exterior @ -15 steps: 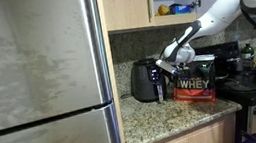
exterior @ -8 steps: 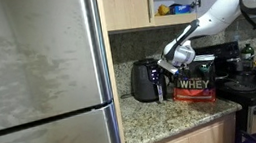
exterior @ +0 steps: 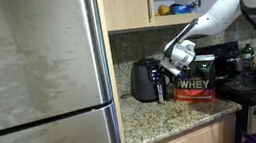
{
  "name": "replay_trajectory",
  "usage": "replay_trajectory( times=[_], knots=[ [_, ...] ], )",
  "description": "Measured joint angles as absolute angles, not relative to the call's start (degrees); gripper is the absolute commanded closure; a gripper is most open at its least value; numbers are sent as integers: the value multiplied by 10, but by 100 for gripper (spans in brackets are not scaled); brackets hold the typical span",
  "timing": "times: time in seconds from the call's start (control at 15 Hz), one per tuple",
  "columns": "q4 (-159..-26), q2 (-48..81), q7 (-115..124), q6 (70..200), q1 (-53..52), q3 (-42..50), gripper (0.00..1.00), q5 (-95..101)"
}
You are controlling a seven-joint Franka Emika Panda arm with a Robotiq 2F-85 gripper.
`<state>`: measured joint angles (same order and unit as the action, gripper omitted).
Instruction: Pull the food basket out of the air fryer
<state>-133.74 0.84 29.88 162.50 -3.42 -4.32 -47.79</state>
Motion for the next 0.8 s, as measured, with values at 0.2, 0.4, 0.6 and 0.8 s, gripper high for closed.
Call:
replay_trajectory(
  times=[0.2, 0.4, 0.6, 0.8],
  knots=[
    [-1337, 8, 283, 1626, -34, -43, 0, -491],
    [-1339, 7, 284, 1625, -34, -43, 0, -490],
    [-1334, 11, 285, 1617, -35, -43, 0, -486],
    [-1327, 16, 286, 1610, -36, -44, 0, -487]
  ],
)
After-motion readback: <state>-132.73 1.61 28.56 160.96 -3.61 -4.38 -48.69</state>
